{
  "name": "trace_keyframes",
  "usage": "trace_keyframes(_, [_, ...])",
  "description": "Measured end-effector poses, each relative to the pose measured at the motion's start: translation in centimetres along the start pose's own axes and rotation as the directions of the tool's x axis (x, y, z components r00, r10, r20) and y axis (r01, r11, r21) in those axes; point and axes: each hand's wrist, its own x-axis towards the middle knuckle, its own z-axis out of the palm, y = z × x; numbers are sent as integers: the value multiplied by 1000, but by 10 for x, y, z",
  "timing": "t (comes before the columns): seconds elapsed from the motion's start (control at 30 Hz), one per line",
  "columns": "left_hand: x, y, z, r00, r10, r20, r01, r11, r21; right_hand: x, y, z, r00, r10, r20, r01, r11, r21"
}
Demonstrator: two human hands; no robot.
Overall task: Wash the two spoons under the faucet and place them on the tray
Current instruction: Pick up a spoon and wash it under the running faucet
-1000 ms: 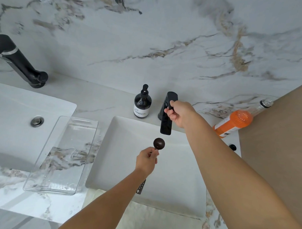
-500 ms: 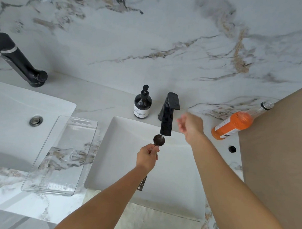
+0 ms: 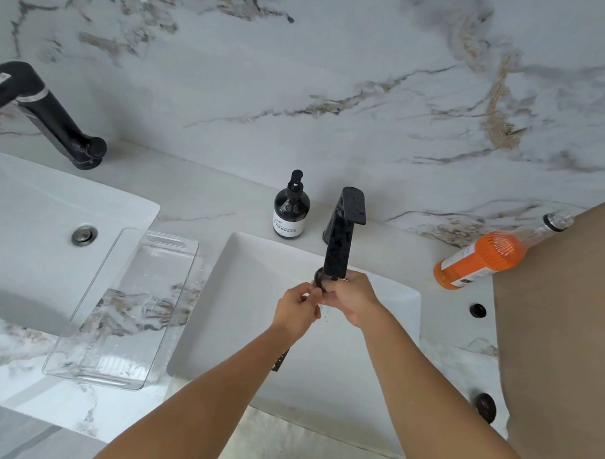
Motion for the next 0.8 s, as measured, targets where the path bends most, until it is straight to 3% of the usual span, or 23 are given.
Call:
trace_keyframes(0.07, [2, 3, 2, 1000, -30, 8, 30, 999, -18, 2, -4, -3, 998, -35, 59, 38, 998, -55])
trace_keyframes(0.2, [8, 16, 10, 997, -75, -34, 79, 991, 105, 5, -3, -3, 975, -188, -116, 127, 907, -402])
trace_keyframes(0.27, [14, 18, 14, 995, -82, -65, 93, 978, 186, 6, -4, -6, 979, -194, -69, 133, 850, -511])
trace_keyframes(0.33, [19, 18, 16, 993, -106, -49, 114, 970, 214, 7, -5, -11, 994, -101, 49, 112, 890, -442])
trace_keyframes(0.4, [21, 19, 16, 985, -171, 9, 170, 981, 89, 7, -4, -14, 990, -98, 102, 130, 917, -378])
trace_keyframes(0.5, [20, 23, 15, 980, -187, 61, 190, 980, -56, 6, -1, -18, 978, -209, -3, 191, 898, -396])
trace_keyframes(0.6, [21, 21, 13, 968, -244, 53, 246, 968, -41, 7, 5, -15, 980, -198, -25, 168, 885, -435])
trace_keyframes(0.7, [16, 17, 12, 924, -311, 222, 329, 943, -49, 7, 11, -12, 983, -185, -4, 161, 869, -468])
trace_keyframes(0.8, [10, 11, 13, 918, -249, 307, 311, 935, -170, 9, 16, -13, 959, -274, -74, 201, 840, -504])
